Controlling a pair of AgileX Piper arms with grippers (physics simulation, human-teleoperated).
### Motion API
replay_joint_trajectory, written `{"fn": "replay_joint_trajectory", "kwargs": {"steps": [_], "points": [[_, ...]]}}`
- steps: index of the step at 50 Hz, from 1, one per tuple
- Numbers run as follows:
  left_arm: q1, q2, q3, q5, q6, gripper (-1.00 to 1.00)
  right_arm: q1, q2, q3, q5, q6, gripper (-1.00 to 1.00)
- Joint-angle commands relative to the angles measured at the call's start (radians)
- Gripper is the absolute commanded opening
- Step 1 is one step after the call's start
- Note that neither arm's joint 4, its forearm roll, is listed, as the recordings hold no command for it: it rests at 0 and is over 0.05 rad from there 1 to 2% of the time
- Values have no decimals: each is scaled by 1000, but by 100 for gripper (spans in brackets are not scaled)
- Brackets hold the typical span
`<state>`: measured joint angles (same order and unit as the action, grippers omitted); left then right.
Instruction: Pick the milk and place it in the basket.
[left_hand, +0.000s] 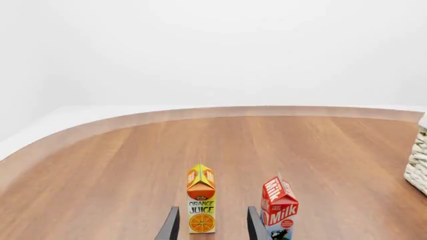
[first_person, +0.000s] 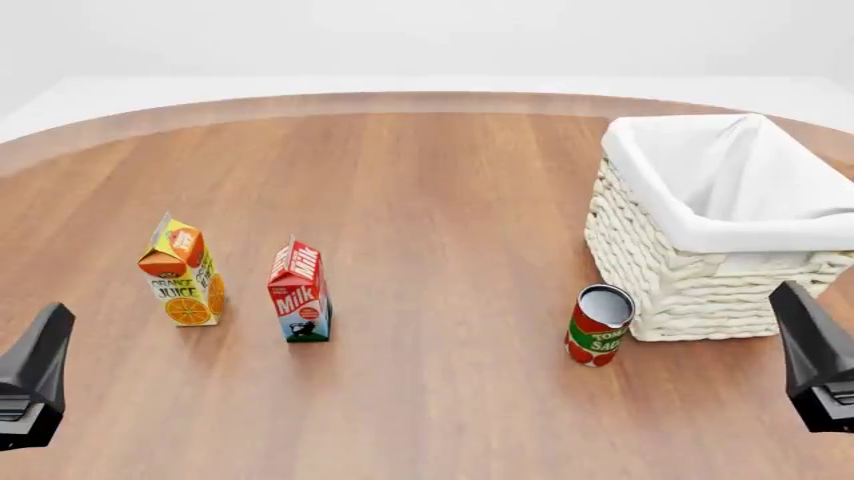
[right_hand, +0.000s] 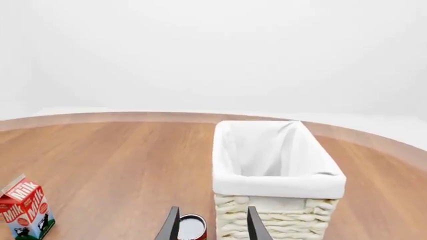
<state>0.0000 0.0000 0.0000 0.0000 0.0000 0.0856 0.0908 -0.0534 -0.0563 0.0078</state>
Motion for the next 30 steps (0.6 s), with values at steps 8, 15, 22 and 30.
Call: {"fn": "replay_joint_trajectory", "kwargs": {"steps": [8,15,22,30], "points": [[0,0,0,0,0,100,70,148,-141,-51,28,100],[0,0,0,0,0,100,104,291,-229,-113,31,100],[0,0,0,0,0,100,132,393,-333,-104,84,100],[0,0,0,0,0,100,178,463,-446,-45,132,100]]}}
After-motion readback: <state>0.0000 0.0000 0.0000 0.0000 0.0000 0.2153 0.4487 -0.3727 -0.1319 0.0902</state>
